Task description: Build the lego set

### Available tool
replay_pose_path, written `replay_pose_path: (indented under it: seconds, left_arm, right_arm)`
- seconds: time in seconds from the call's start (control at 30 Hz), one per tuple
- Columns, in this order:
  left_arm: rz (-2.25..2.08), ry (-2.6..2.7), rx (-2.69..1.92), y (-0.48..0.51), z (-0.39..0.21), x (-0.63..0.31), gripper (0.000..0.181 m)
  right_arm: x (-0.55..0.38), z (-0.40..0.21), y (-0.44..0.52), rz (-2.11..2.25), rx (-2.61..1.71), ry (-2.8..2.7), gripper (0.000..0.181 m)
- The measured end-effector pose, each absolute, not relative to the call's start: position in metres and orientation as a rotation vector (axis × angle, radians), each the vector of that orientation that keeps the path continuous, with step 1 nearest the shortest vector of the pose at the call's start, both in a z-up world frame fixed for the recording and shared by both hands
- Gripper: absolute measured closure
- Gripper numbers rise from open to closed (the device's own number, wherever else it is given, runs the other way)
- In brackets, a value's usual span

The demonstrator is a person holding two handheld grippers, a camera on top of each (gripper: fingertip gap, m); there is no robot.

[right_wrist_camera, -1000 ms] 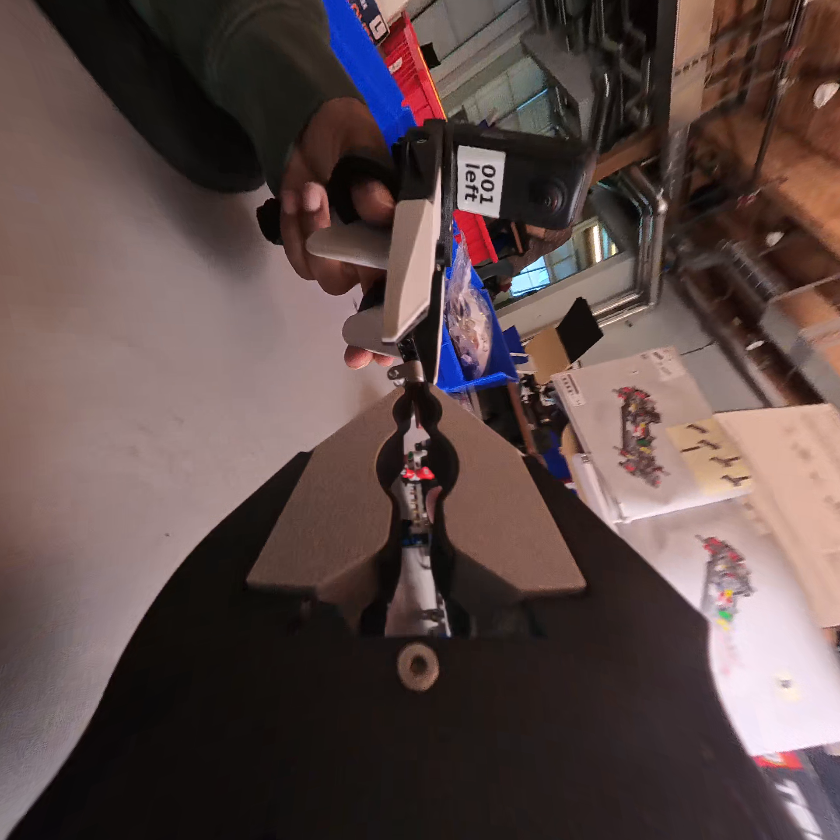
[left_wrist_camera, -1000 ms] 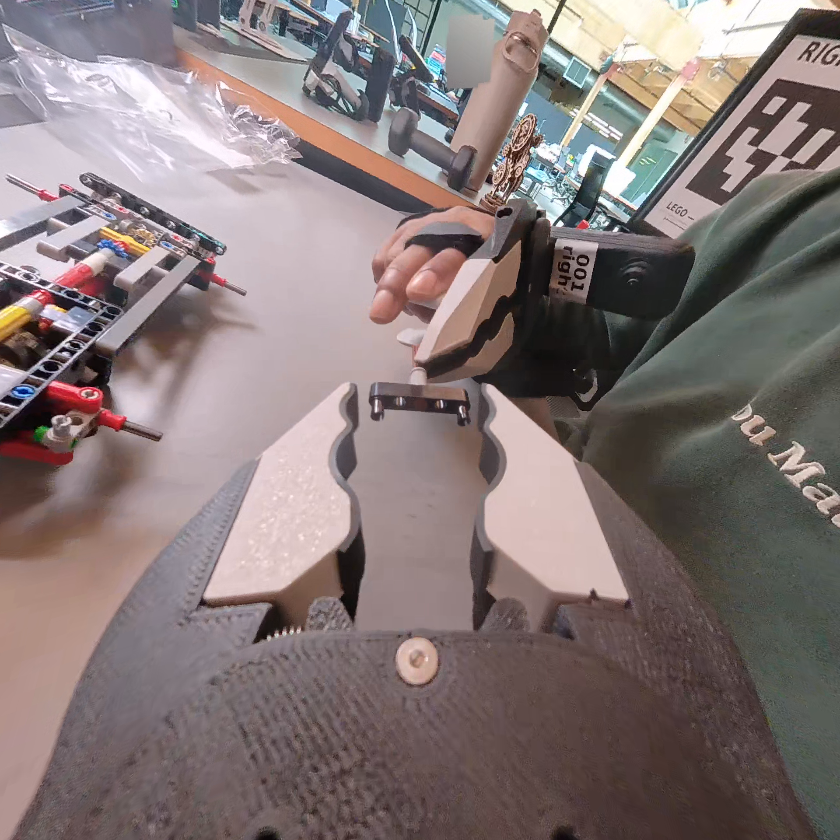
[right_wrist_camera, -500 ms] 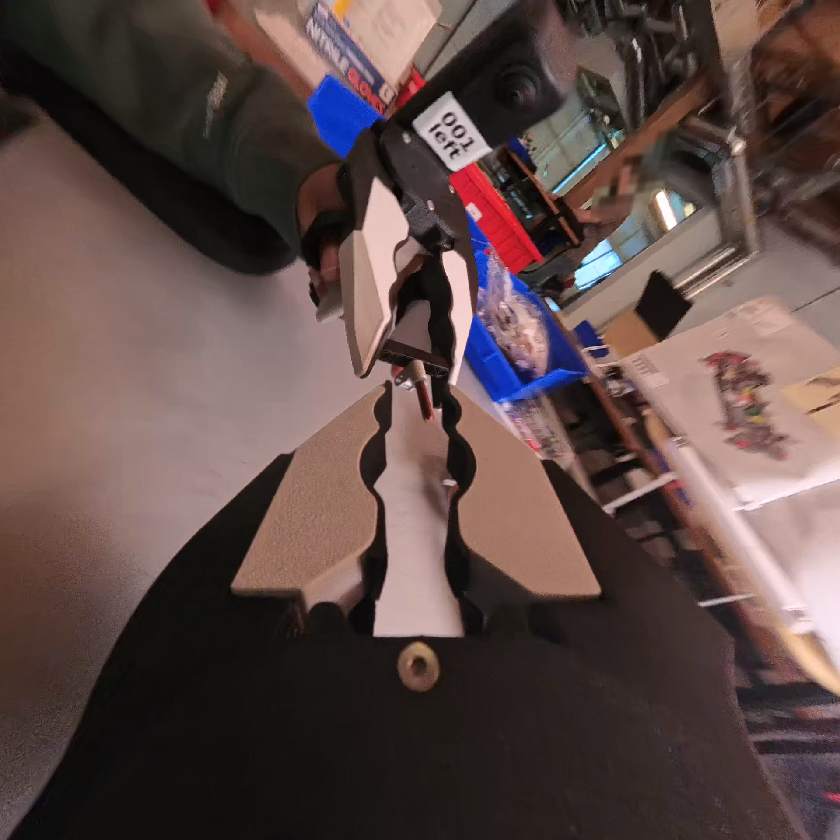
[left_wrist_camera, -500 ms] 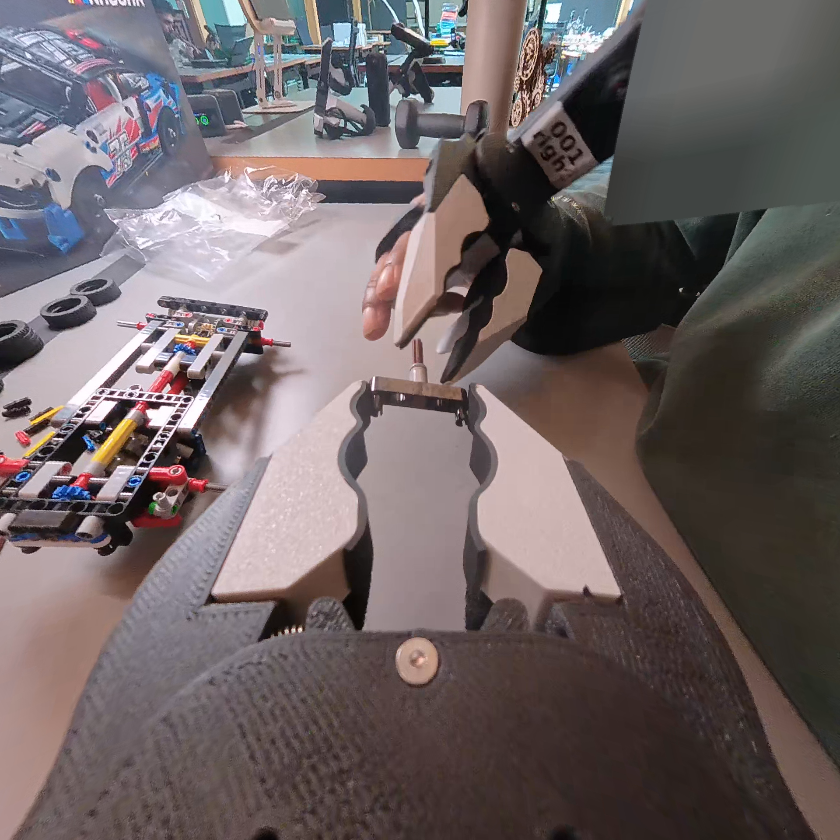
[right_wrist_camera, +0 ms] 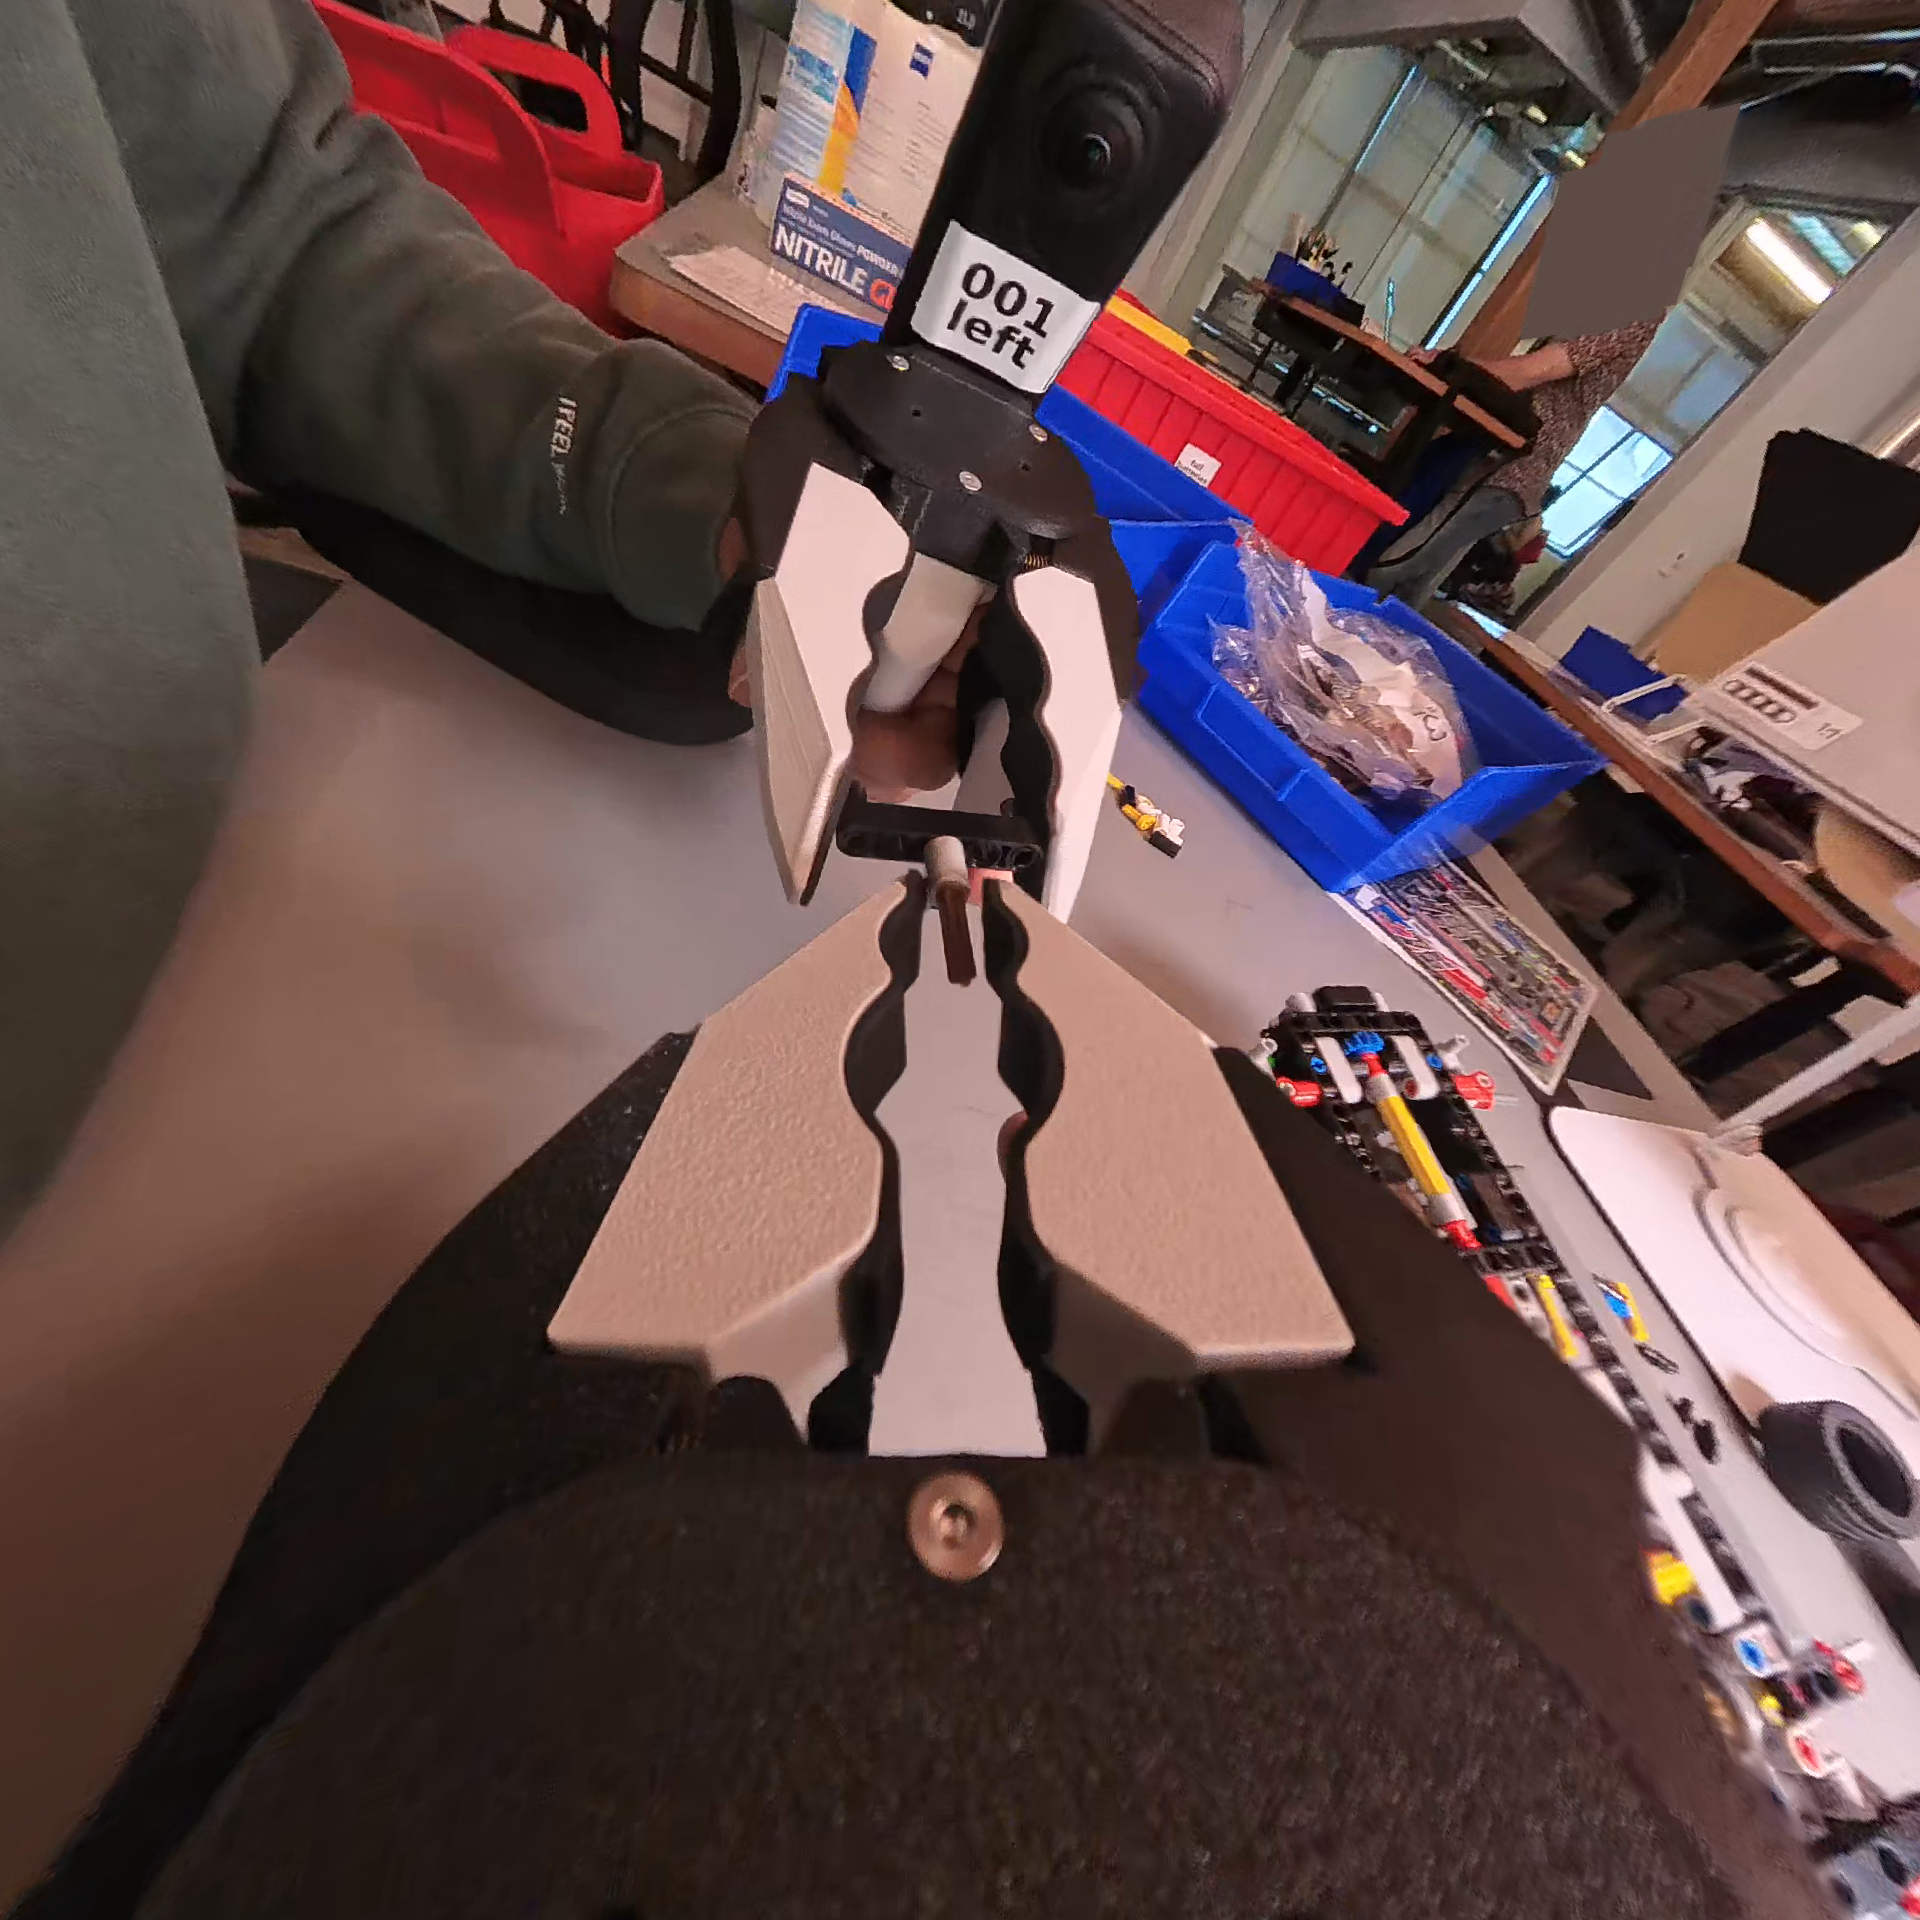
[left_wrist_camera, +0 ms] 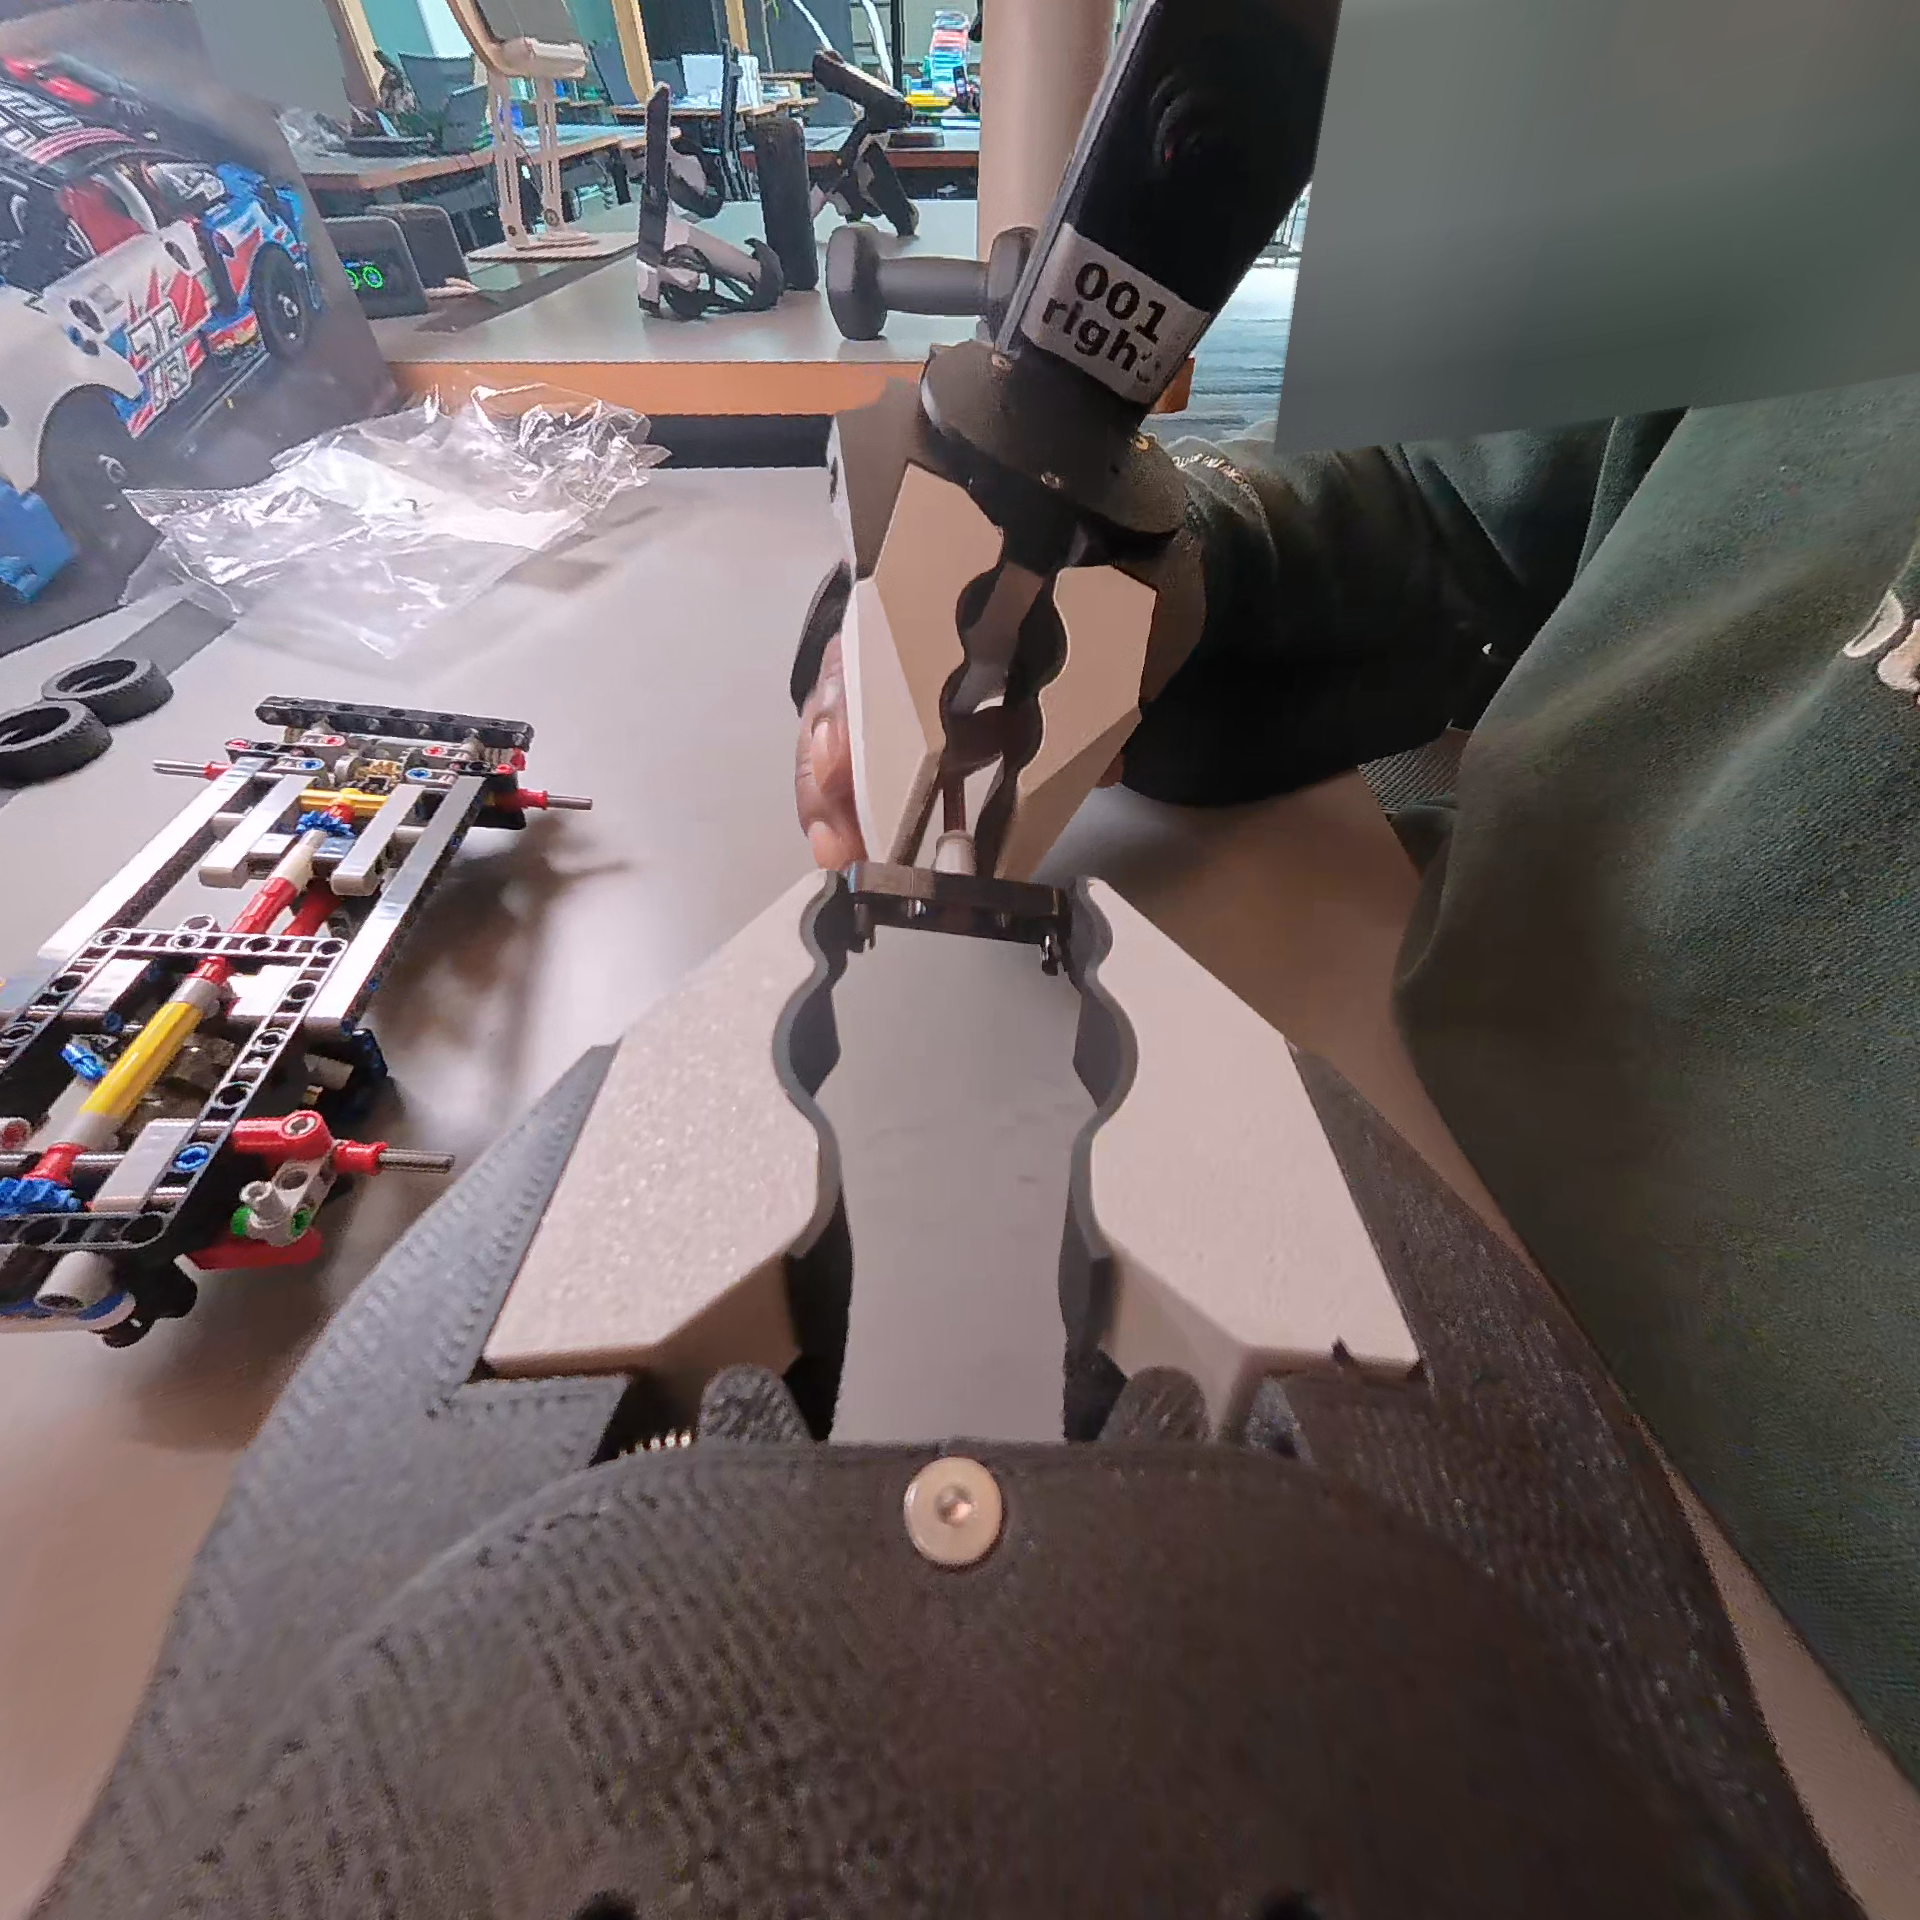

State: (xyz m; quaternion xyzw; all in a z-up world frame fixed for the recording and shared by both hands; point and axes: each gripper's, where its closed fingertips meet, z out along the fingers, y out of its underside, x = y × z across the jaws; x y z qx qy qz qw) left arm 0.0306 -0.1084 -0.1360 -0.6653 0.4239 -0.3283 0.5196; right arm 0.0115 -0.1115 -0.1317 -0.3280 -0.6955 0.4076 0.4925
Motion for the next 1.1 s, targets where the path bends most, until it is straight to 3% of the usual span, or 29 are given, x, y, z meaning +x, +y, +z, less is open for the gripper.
replay_pose_path:
  seconds: [1.1]
  left_arm:
    - [-0.755, 1.059, -1.636, -0.1103, -0.1428, 0.0303, 0.14]
  right_arm:
    - [0.0188, -0.1341, -0.1136, 1.149, -0.874, -1.709, 0.177]
